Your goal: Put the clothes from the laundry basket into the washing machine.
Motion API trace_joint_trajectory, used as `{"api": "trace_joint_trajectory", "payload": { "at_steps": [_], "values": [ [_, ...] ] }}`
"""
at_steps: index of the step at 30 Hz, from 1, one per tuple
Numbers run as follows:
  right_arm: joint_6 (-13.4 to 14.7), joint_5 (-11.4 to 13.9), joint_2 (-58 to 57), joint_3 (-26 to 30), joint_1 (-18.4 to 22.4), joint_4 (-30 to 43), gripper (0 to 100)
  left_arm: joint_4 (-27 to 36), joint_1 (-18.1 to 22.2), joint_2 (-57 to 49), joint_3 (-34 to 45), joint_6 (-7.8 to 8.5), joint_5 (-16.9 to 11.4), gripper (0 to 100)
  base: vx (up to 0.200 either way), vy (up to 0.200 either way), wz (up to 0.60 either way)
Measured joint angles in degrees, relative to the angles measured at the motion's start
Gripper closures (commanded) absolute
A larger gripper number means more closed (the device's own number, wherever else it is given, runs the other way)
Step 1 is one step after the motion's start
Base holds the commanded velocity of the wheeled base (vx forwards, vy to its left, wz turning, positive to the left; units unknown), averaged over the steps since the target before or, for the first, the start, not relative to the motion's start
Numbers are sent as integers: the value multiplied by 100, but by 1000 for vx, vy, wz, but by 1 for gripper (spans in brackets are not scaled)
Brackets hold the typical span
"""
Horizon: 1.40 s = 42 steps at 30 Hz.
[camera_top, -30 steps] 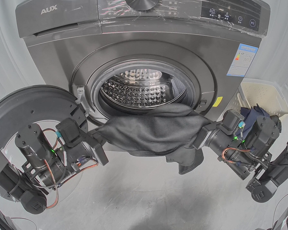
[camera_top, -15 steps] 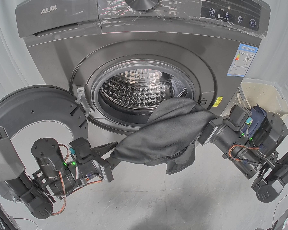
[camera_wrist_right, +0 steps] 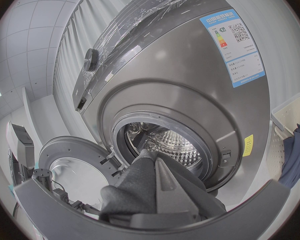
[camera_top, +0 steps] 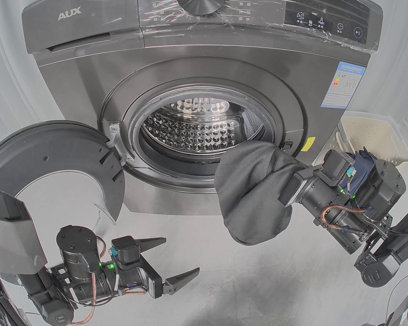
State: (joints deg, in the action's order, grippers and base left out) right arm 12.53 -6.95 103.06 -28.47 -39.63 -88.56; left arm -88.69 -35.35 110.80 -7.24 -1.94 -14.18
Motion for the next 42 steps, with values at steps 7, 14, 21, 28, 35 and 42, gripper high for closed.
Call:
{"api": "trace_joint_trajectory", "payload": {
  "at_steps": [7, 14, 21, 28, 35, 42],
  "values": [
    [7, -9, 127, -80, -35, -1, 100, 1, -94, 33, 138, 194, -7, 0, 0, 0, 0],
    [-17, -29, 262, -98, -166, -1, 100, -2, -139, 50, -625, 118, 26, 0, 0, 0, 0],
    [-74, -112, 584, -257, -430, 5, 100, 1, -238, 207, -1488, 24, 30, 0, 0, 0, 0],
    [-94, -191, 923, -544, -566, 18, 100, 4, -380, 488, -1841, 13, -16, 0, 0, 0, 0],
    [-94, -211, 1075, -627, -766, 18, 100, 4, -417, 885, -2054, 20, -44, 0, 0, 0, 0],
    [-83, -276, 1089, -511, -1003, 7, 100, 11, -158, 1434, -2603, 22, 24, 0, 0, 0, 0]
  ]
}}
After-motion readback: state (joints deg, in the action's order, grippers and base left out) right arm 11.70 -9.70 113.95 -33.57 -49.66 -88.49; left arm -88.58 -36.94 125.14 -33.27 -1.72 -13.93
